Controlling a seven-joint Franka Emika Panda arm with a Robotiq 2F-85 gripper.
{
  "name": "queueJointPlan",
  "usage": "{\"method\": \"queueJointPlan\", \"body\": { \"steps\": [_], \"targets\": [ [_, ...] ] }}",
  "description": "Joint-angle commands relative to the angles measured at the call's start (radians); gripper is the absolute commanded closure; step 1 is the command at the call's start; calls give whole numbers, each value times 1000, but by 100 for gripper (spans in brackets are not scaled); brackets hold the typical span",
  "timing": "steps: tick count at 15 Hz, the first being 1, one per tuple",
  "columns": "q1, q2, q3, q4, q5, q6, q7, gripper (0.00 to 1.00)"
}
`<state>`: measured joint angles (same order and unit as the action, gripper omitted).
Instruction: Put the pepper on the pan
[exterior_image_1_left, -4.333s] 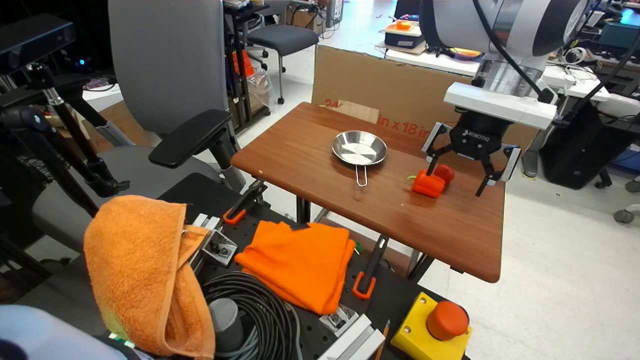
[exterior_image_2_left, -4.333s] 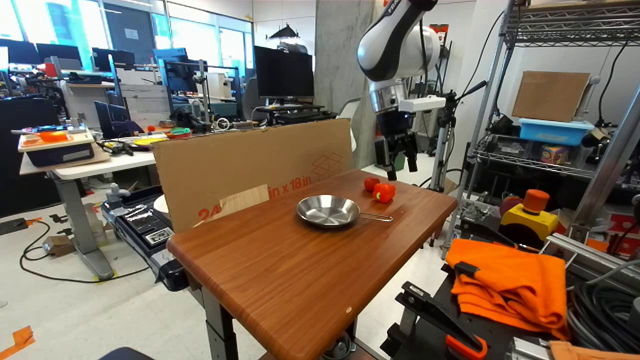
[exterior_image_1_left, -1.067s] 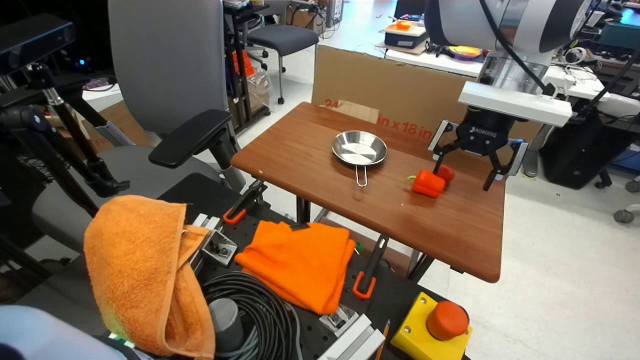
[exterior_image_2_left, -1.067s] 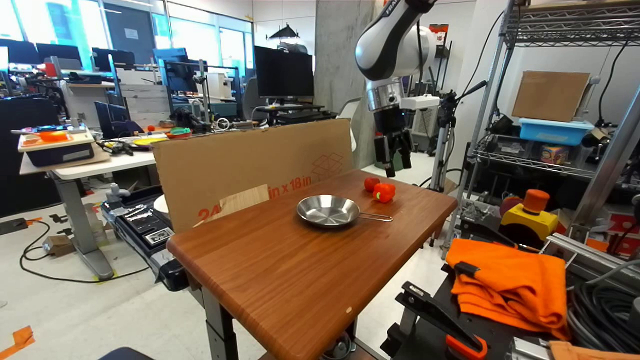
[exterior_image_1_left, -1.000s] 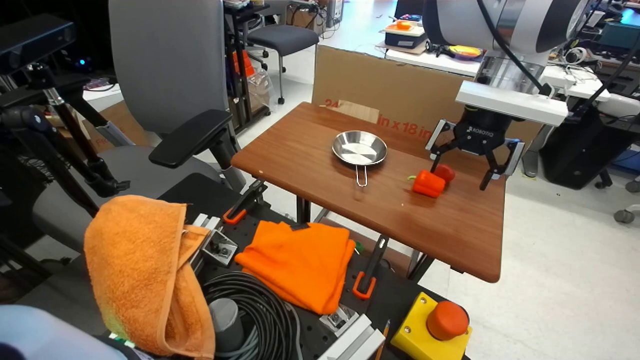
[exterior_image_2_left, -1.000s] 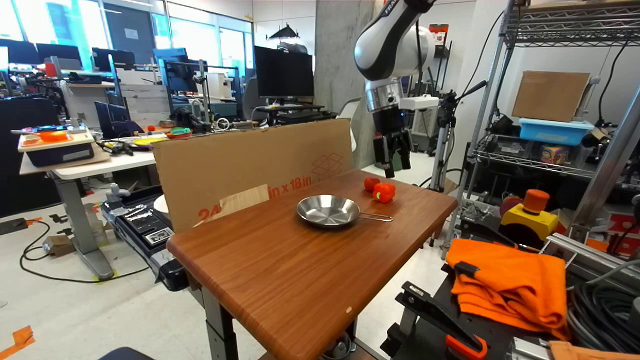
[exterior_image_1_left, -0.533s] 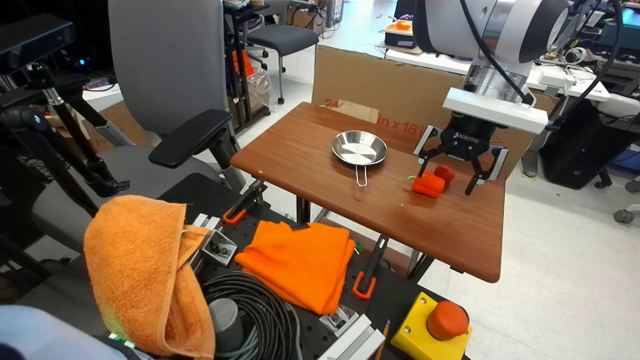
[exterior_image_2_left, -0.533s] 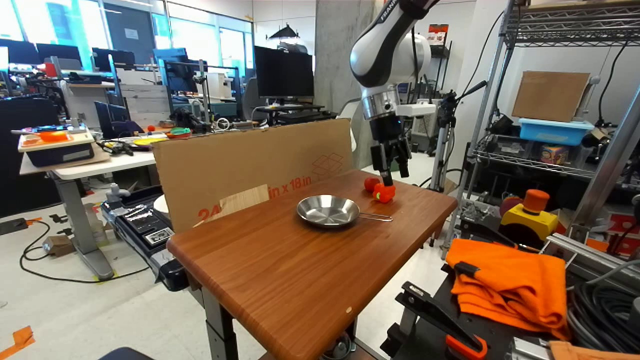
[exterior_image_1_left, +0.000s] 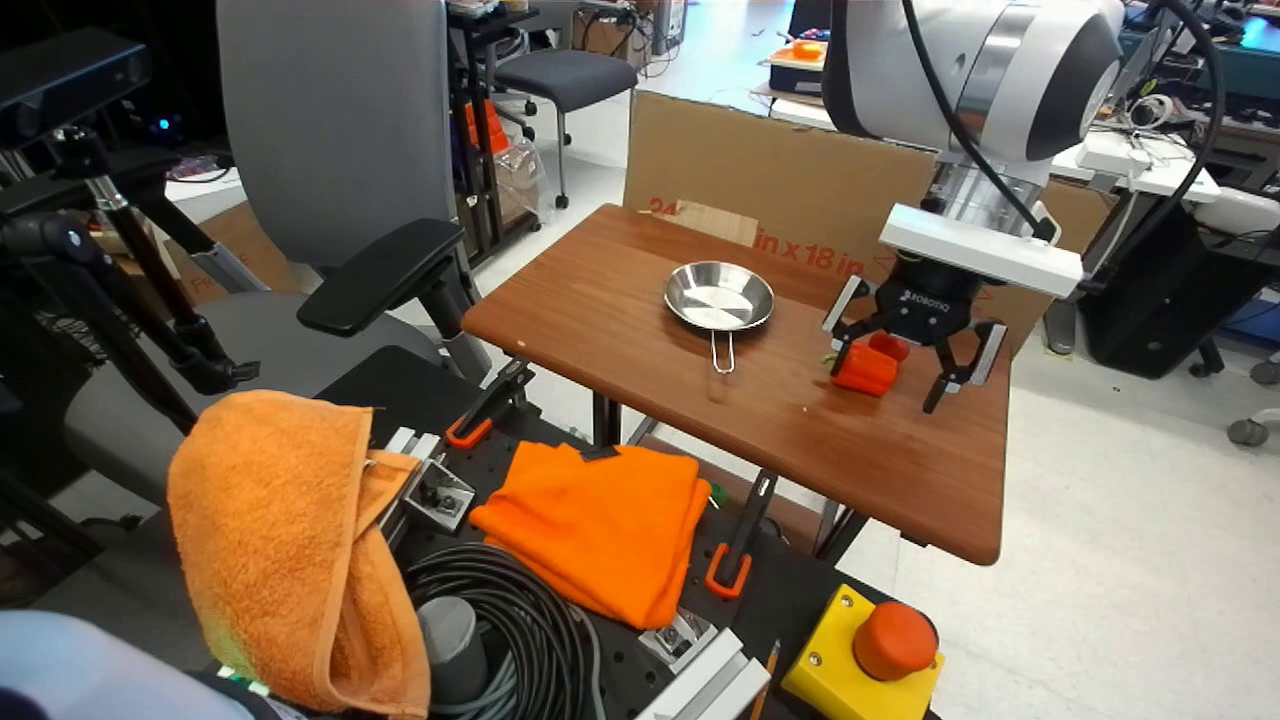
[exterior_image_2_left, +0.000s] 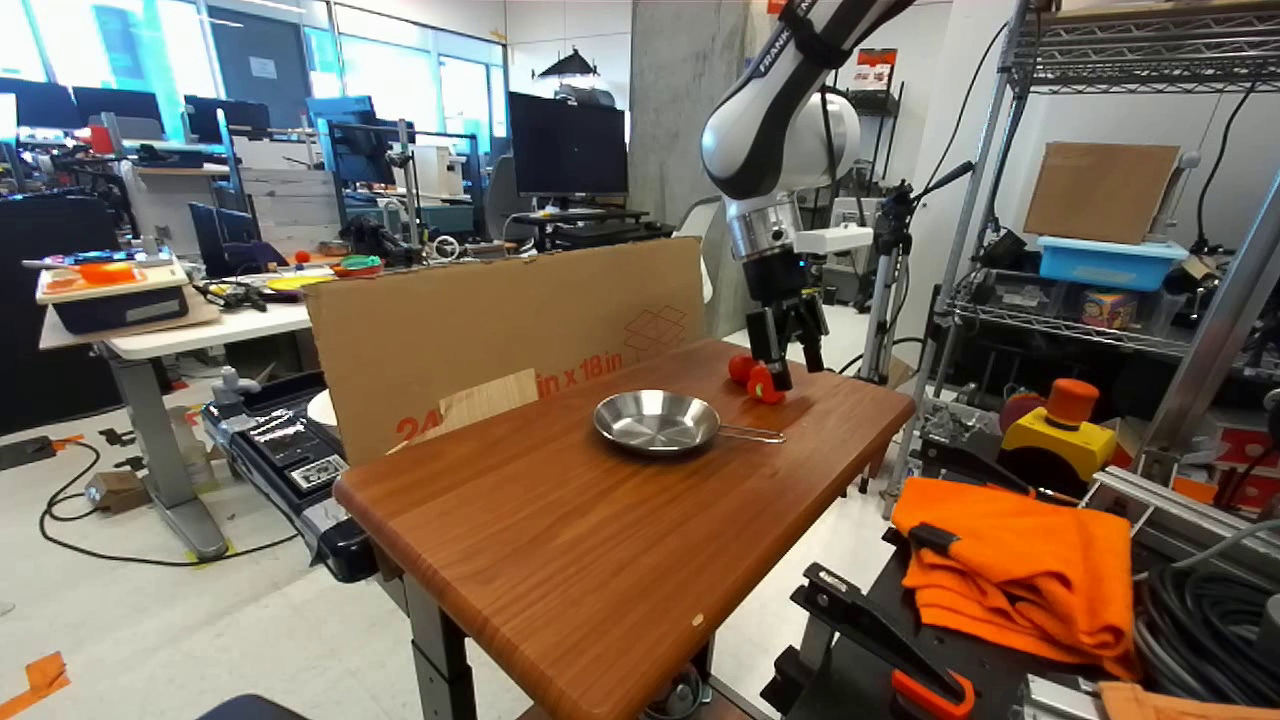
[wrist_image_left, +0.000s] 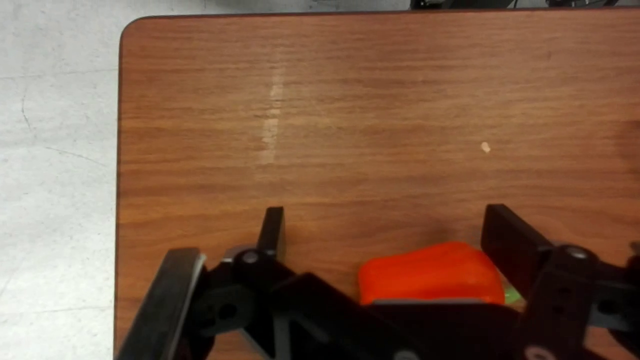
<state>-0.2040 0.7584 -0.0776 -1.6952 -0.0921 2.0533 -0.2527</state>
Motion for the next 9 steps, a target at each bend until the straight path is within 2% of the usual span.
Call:
{"method": "queueJointPlan", "body": {
  "steps": [1, 2, 3, 4, 6, 9],
  "targets": [
    [5, -5, 0, 29, 6, -46, 18, 26],
    [7, -9, 0, 28, 5, -47, 21, 32],
    [8, -11, 0, 33, 5, -55, 24, 10],
    [7, -10, 0, 38, 6, -61, 26, 9],
    [5, -3, -2, 51, 5, -67, 30, 0],
    [5, 0, -4, 59, 5, -70, 37, 0]
  ]
}}
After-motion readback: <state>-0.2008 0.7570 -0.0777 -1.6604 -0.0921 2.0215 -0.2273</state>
